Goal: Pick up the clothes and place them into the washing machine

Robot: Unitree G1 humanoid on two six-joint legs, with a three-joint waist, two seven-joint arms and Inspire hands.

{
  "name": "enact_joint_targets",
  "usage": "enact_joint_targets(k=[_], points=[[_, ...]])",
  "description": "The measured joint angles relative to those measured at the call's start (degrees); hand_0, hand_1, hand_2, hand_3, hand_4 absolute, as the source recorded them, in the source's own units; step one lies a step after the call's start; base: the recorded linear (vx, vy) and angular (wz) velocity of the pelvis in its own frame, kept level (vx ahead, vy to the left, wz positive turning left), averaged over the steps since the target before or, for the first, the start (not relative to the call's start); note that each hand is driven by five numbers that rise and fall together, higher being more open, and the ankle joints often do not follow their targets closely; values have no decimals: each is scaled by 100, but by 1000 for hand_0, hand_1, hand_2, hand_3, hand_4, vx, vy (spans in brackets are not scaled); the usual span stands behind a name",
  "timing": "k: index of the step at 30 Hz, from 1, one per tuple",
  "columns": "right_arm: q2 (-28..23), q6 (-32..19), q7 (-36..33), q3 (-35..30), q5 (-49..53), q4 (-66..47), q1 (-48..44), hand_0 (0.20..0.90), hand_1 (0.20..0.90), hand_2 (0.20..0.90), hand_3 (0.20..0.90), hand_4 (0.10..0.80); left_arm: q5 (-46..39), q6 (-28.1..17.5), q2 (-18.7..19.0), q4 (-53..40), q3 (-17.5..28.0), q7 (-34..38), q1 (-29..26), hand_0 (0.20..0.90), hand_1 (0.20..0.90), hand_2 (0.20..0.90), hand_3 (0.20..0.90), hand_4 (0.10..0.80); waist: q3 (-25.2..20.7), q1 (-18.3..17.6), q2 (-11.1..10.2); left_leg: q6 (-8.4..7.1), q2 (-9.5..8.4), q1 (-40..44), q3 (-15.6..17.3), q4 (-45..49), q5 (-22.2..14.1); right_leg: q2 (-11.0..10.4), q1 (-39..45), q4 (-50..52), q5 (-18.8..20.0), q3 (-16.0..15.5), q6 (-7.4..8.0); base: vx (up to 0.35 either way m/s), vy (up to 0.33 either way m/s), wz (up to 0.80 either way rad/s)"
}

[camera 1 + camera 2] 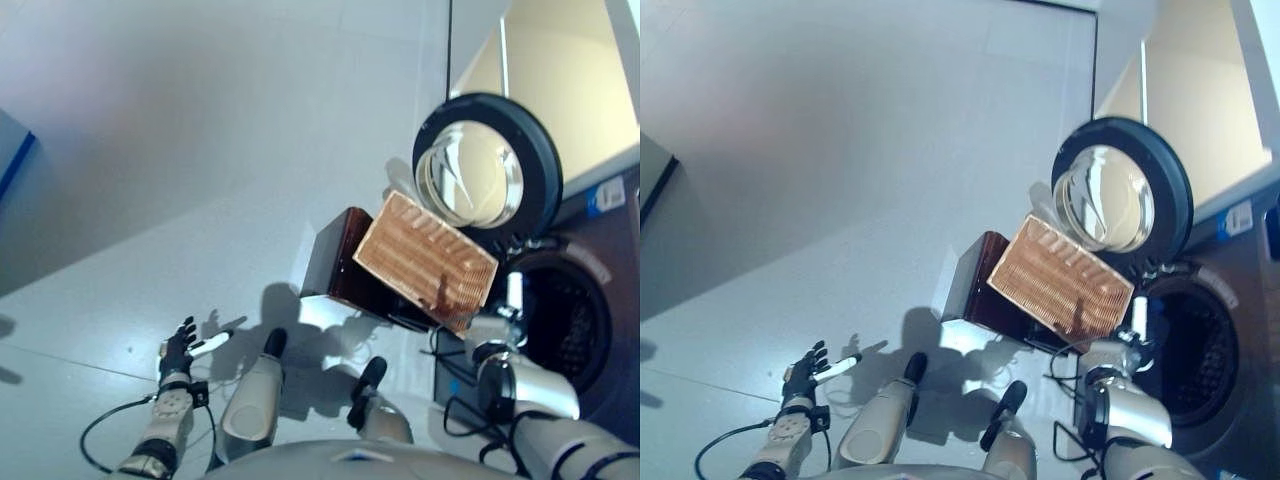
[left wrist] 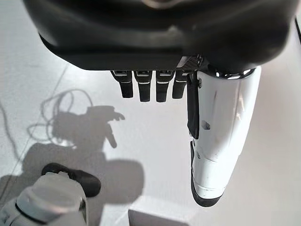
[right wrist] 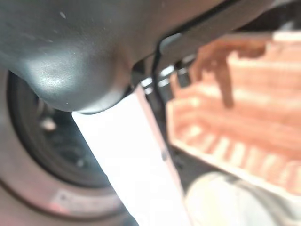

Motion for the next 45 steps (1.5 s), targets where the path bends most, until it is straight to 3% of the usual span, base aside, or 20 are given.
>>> enact_joint_targets(k=[8,12,15,18,24,27,30,33,38,45], points=[[834,131,450,523,96,-115,992,900,900,900,900,800,64,56,179,166,382,-9,122,900,900,900,900,800,-332,-2,-768,16,-44,-15,-78,180,-202,48,267,-287,4,-115,0,41,43,6],[957,258,576,635,-30,-74,1510,900,900,900,900,800,72,94,182,192,427,-51,150,900,900,900,900,800,-478,-47,-955,67,-107,-5,-57,225,-264,27,369,-430,5,-109,-1,57,79,1],[1040,317,658,639,-164,-66,1840,900,900,900,900,800,94,106,182,232,456,-124,170,900,900,900,900,800,-543,-85,-949,93,-132,22,-71,335,-360,15,474,-438,5,-121,-2,47,58,6],[1080,414,721,632,-355,-28,2120,900,900,900,900,800,207,116,168,498,505,-128,191,900,900,900,900,800,-678,-233,-883,130,-177,126,-97,361,-417,-21,617,-437,5,-138,-5,62,78,6],[947,723,763,900,-1351,192,2544,900,900,900,900,800,210,234,-82,1119,482,-396,331,900,900,900,900,800,-1122,-595,-320,265,-207,542,84,580,-710,-69,1038,-382,-61,21,-111,62,37,-15],[875,947,837,1360,-2433,255,2774,900,900,900,900,800,237,249,-127,1270,263,-645,326,900,900,900,900,800,-1314,-779,-93,302,-221,726,129,556,-732,-93,1126,-297,-135,170,-145,16,-14,-7],[704,1156,845,2437,-4462,176,2935,900,900,900,900,800,492,361,-169,1377,170,-869,334,900,900,900,900,800,-1400,-861,88,286,-206,1016,255,357,-690,-133,1268,-346,-139,270,-80,3,-58,-22],[586,1286,837,3244,-6060,128,3062,900,900,900,900,800,583,381,-332,1395,49,-935,335,900,900,900,900,800,-1500,-876,227,242,-179,1209,218,174,-610,-143,1376,-335,-164,307,107,-22,-86,1],[436,1386,838,3198,-6851,155,3072,900,900,900,900,800,782,568,-541,1686,-113,-1126,352,900,900,900,900,800,-1653,-983,443,160,-117,1409,166,-64,-497,-83,1539,-333,-235,209,207,6,-53,9],[91,1484,820,3095,-7011,143,3065,900,900,900,900,800,898,634,-649,1687,-175,-1141,464,900,900,900,900,800,-1712,-1019,626,93,-39,1814,168,-552,-273,-46,1728,-340,-297,196,241,-2,-33,0]])
